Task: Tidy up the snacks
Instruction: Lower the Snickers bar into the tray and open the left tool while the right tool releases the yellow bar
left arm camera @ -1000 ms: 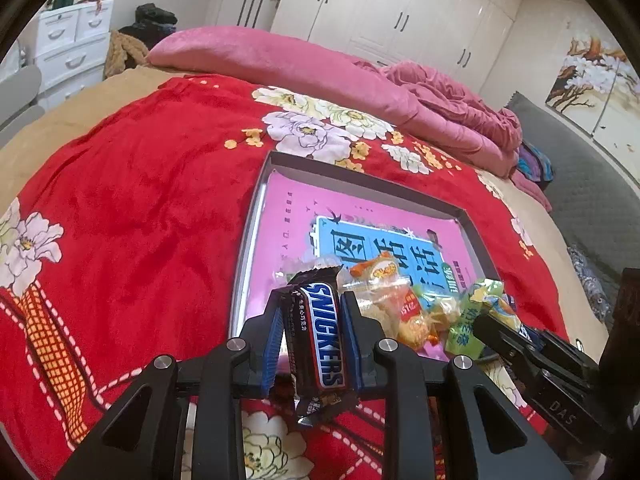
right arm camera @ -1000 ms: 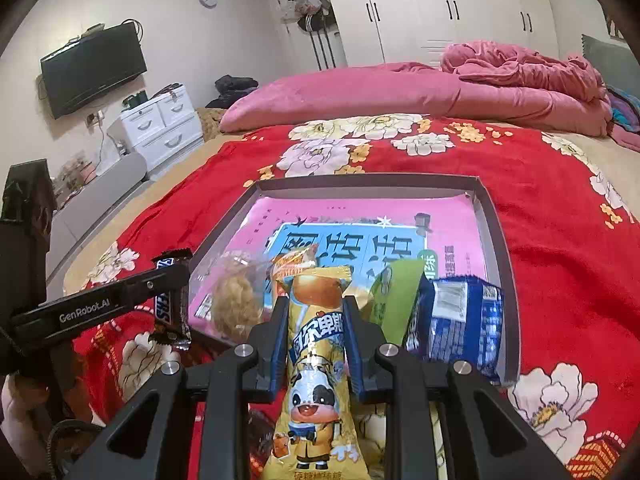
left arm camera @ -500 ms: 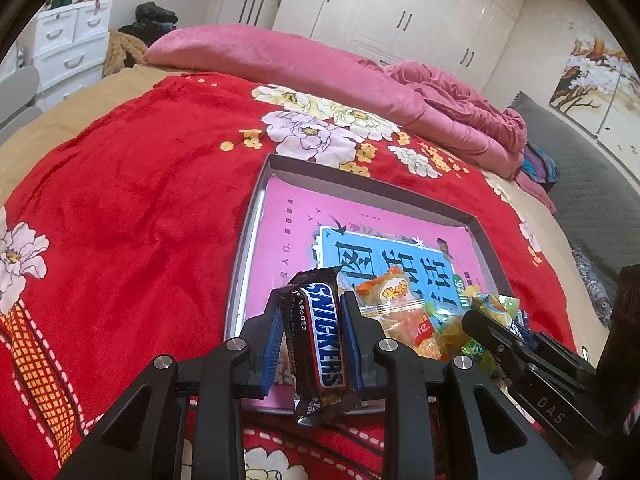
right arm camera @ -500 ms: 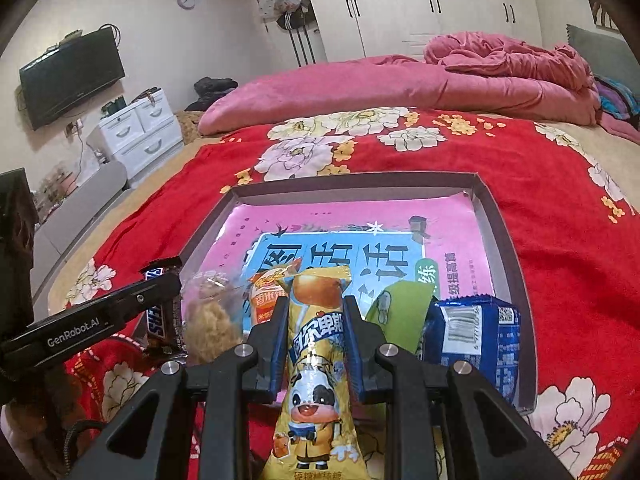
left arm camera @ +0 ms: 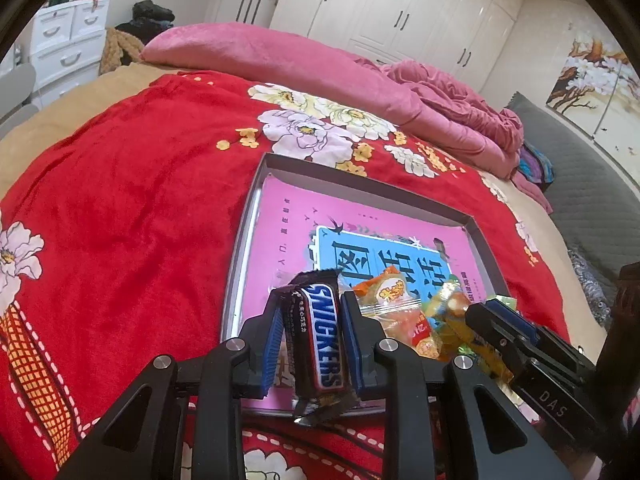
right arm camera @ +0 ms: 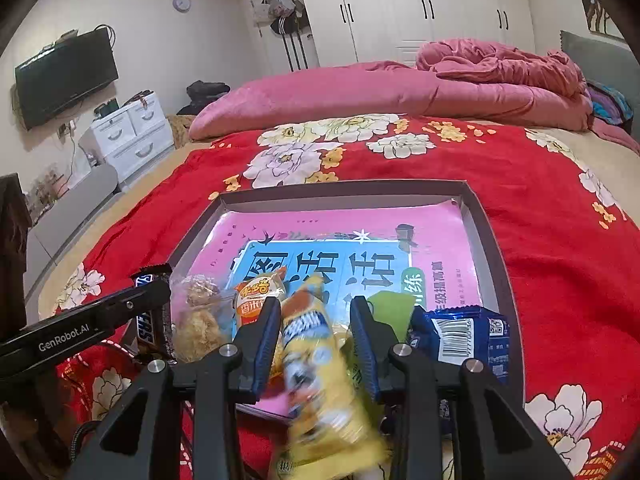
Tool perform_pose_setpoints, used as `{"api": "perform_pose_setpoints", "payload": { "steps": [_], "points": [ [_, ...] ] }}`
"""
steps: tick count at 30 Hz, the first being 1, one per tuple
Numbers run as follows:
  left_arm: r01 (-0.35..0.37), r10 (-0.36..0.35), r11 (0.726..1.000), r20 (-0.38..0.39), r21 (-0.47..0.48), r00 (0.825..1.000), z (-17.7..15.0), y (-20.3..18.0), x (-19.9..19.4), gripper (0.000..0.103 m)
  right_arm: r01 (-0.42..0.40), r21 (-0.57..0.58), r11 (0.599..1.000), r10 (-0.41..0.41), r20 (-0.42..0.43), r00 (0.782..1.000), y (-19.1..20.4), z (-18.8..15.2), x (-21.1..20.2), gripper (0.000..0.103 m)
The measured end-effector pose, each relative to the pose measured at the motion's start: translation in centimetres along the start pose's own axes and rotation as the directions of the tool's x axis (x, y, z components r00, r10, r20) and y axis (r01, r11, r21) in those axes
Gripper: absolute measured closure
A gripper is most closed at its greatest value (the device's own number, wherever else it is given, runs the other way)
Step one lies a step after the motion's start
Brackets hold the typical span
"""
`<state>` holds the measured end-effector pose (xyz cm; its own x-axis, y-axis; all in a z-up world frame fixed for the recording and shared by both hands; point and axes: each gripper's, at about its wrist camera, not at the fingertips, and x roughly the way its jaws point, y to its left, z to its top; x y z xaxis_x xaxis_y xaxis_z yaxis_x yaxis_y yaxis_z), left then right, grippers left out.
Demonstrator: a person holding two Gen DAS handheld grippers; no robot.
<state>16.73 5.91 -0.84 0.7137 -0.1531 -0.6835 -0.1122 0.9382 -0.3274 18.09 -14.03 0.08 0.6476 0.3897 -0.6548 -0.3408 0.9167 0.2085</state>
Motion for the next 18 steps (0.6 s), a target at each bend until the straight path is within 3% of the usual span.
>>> {"api": "perform_pose_setpoints", "payload": {
  "steps": [5,18],
  "points": [
    [0.008,-0.008,1.000,0.004,0.002,1.000,0.0,0.0,-0.2,0.073,-0.006,-0.002,1.000,0.006,0.008,1.000,-0.2,0.0,-0.6,0.062],
    [0.021,-0.021,1.000,0.024,0.015,0.999,0.1,-0.1,-1.2,0.052,-0.017,-0.002,1.000,0.017,0.038,0.999,-0.7,-0.1,-2.0,0.055]
  ]
}}
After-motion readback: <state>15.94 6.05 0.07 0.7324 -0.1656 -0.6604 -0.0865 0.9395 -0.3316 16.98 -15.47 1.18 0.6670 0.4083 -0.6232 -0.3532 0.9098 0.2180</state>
